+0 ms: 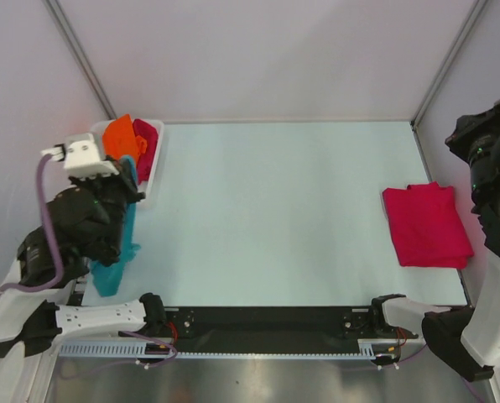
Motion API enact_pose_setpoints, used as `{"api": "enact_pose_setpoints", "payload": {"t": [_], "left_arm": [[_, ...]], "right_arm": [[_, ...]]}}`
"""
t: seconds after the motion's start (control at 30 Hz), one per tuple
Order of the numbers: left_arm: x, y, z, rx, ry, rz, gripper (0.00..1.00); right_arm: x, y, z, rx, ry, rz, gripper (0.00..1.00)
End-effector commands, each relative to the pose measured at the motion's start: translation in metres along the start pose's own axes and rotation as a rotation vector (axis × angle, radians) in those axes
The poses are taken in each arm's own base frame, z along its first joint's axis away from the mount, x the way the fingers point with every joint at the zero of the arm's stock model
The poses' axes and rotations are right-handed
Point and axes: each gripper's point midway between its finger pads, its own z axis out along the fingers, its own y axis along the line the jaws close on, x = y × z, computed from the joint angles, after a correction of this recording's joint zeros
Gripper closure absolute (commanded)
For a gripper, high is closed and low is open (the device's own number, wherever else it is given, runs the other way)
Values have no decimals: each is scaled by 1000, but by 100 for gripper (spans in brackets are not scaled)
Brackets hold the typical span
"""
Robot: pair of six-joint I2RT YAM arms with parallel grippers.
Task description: Fold and stack the t-shirts
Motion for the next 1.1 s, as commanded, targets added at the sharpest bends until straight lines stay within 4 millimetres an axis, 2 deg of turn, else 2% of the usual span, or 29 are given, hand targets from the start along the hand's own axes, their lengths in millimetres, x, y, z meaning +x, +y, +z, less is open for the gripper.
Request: {"api": "enact_pose_setpoints", "payload": {"t": [0.0, 0.1, 0.13, 0.17, 0.2, 0.3, 0.37, 0.4, 0.47, 0.53, 0.57, 0.6, 0.63, 0.67, 0.73, 0.77, 0.83, 0.87, 0.9, 0.93, 0.97, 1.0, 1.03, 1.07], "left_arm": [[1, -64, 9, 151, 25, 59, 100], [14, -119, 14, 305, 79, 102, 100], [19, -130, 16, 331, 95, 111, 100], [29, -153, 13, 428, 135, 102, 100], [40, -167, 20, 442, 165, 111, 100], [52, -213, 12, 610, 223, 72, 100], [50, -233, 4, 700, 241, 59, 100], [43, -245, -3, 744, 228, 60, 100], [27, -255, -12, 802, 170, 77, 100], [9, -253, -16, 824, 120, 50, 100], [-9, -242, -23, 848, 75, 6, 100], [-5, -241, -27, 870, 64, 1, 100], [-22, -238, -31, 891, 7, -54, 100], [-30, -223, -36, 893, -21, -86, 100], [-43, -207, -37, 863, -66, -129, 100], [-50, -189, -37, 831, -86, -154, 100], [-50, -162, -24, 692, -79, -162, 100], [-51, -151, -20, 642, -72, -162, 100], [-43, -139, -13, 569, -46, -128, 100], [-40, -134, -10, 541, -35, -120, 100], [-39, -130, -9, 521, -26, -117, 100], [-34, -126, -8, 503, -14, -105, 100], [-32, -123, -7, 489, -11, -108, 100], [-30, -119, -7, 477, -10, -110, 100]], "right_arm": [[-6, 8, 4, -22, -28, 33, 100], [-4, 4, 7, 0, -30, 19, 100], [-4, 3, 7, 4, -31, 16, 100], [-4, 3, 7, 5, -30, 12, 100], [-5, 0, 7, 15, -36, 11, 100], [-5, -4, 7, 37, -41, -9, 100], [-6, -6, 8, 46, -45, -13, 100], [-5, -7, 8, 51, -45, -13, 100], [-5, -7, 9, 52, -43, -16, 100], [-1, -5, 12, 53, -33, -16, 100], [0, -5, 13, 54, -32, -15, 100], [2, -5, 14, 52, -25, -17, 100], [3, -4, 17, 53, -23, -20, 100], [5, -3, 18, 50, -16, -22, 100], [9, 0, 22, 44, -1, -27, 100], [14, 4, 26, 31, 17, -33, 100], [24, 9, 32, 15, 55, -47, 100], [37, 18, 41, -13, 107, -59, 100], [47, 24, 45, -35, 147, -59, 100], [64, 28, 50, -51, 212, -53, 100], [87, 47, 50, -153, 314, -36, 100], [110, 56, 52, -195, 395, -26, 100], [149, 61, 60, -225, 502, -18, 100], [182, 82, 46, -349, 634, 26, 100]]}}
